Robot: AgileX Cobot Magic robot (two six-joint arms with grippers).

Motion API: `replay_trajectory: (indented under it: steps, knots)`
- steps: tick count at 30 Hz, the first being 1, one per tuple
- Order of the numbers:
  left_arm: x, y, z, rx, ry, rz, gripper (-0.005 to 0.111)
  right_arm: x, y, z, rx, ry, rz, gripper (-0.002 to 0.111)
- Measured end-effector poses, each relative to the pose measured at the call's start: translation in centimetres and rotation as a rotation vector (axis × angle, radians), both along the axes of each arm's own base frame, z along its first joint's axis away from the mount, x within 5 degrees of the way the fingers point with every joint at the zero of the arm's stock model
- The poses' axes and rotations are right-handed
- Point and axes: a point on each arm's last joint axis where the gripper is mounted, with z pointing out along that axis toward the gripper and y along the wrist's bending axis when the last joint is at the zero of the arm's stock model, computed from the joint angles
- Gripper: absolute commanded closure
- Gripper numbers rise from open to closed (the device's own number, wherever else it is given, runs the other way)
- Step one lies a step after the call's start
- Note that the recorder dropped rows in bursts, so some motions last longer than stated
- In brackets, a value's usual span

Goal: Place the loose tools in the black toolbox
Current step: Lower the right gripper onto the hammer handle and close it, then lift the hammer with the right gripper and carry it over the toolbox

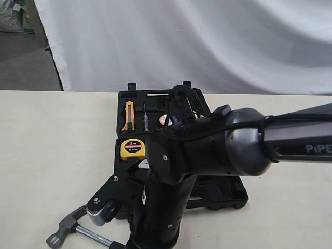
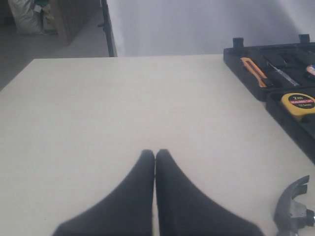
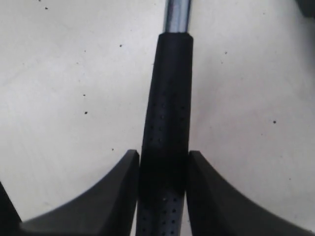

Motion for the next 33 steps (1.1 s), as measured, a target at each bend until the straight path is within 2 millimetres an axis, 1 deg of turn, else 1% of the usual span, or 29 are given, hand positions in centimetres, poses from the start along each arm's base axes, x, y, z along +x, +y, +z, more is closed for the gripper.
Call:
replay_trajectory:
  steps: [9, 11, 12, 14, 16, 19, 21, 23, 24, 25, 26, 29, 30, 31, 33]
  knots:
    - [0.0, 0.0, 0.0, 0.000, 0.000, 0.000, 0.106, 0.2, 0.1, -0.9, 0.009, -0.017, -0.001, 0.108]
    - [0.0, 0.0, 0.0, 0.000, 0.000, 0.000, 0.106, 0.2, 0.2, -0.9, 0.012, -0.019, -0.002, 0.104]
    - [0.0, 0.0, 0.0, 0.000, 0.000, 0.000, 0.106, 0.2, 0.2, -0.9, 0.012, -0.019, -0.004, 0.099]
    - [0.0, 0.0, 0.0, 0.000, 0.000, 0.000, 0.106, 0.2, 0.2, -0.8, 0.015, -0.021, -0.009, 0.085]
    - [0.0, 0.0, 0.0, 0.000, 0.000, 0.000, 0.106, 0.3, 0.2, -0.8, 0.020, -0.024, -0.013, 0.067]
    - [0.0, 0.0, 0.0, 0.000, 0.000, 0.000, 0.106, 0.3, 0.3, -0.8, 0.028, -0.030, -0.018, 0.049]
    - [0.0, 0.0, 0.0, 0.000, 0.000, 0.000, 0.106, 0.3, 0.3, -0.8, 0.027, -0.028, -0.017, 0.048]
    - [0.0, 0.0, 0.0, 0.000, 0.000, 0.000, 0.106, 0.6, 0.9, 0.1, 0.032, -0.028, -0.003, 0.048]
    - [0.0, 0.0, 0.0, 0.000, 0.000, 0.000, 0.106, 1.0, 1.7, 1.3, 0.066, -0.046, -0.001, 0.048]
    - [0.0, 0.0, 0.0, 0.000, 0.000, 0.000, 0.106, 1.2, 2.0, 1.7, 0.082, -0.054, -0.001, 0.048]
    - [0.0, 0.0, 0.0, 0.000, 0.000, 0.000, 0.106, 1.8, 3.0, 2.9, 0.142, -0.084, -0.011, 0.048]
    - [0.0, 0.0, 0.0, 0.000, 0.000, 0.000, 0.106, 2.7, 4.5, 4.5, 0.263, -0.152, -0.036, 0.048]
    - [0.0, 0.0, 0.0, 0.000, 0.000, 0.000, 0.106, 2.7, 4.8, 4.5, 0.280, -0.167, -0.031, 0.048]
    - [0.0, 0.0, 0.0, 0.000, 0.000, 0.000, 0.106, 2.8, 5.2, 4.1, 0.293, -0.183, -0.020, 0.048]
    - [0.0, 0.0, 0.0, 0.000, 0.000, 0.000, 0.106, 2.6, 6.1, 2.7, 0.291, -0.193, 0.008, 0.048]
